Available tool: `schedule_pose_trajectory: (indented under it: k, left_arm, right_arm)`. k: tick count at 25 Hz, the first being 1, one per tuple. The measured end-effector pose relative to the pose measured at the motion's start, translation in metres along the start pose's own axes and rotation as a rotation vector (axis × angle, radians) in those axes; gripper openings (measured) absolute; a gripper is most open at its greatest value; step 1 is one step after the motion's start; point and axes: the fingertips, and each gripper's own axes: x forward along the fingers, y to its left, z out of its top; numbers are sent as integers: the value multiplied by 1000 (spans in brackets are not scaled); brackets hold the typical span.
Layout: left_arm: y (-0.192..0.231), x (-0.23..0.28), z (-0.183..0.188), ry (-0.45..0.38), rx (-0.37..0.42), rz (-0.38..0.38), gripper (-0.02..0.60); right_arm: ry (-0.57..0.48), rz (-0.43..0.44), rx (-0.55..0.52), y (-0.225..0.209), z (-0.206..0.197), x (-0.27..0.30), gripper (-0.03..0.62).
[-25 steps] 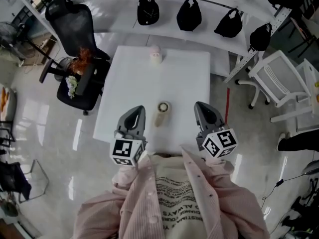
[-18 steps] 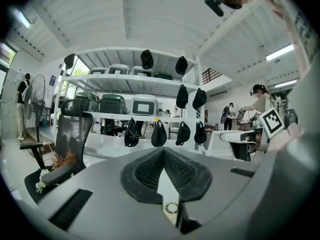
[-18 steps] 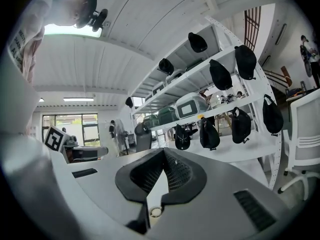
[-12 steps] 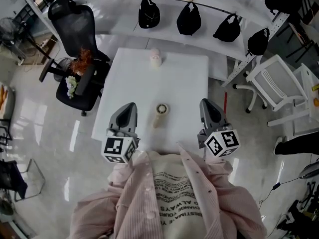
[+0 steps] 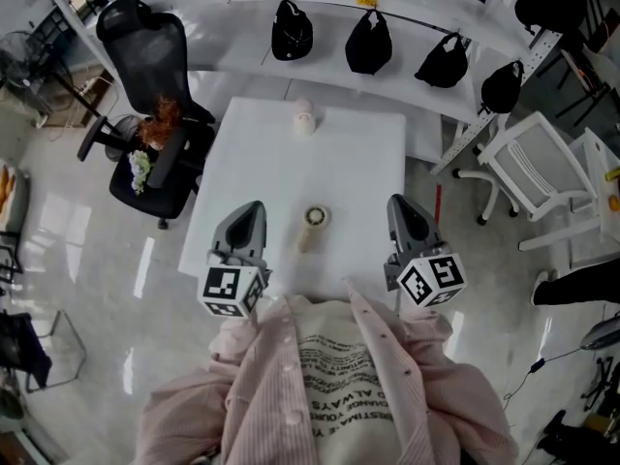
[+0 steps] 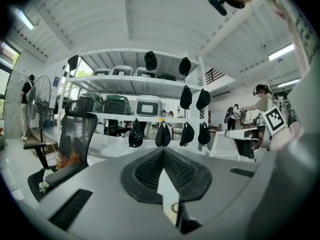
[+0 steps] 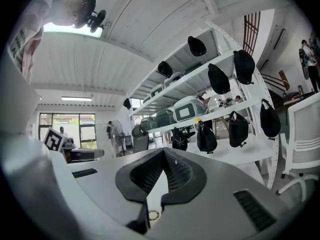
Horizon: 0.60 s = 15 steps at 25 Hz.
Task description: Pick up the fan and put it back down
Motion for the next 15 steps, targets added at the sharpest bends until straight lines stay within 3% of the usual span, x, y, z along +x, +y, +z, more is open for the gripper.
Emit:
schedule_pose_trajectory:
  k: [15]
  left_arm:
    - [3, 0, -1, 3, 9, -7, 2]
  right_arm:
    - [-8, -6, -9, 3, 4, 2, -2]
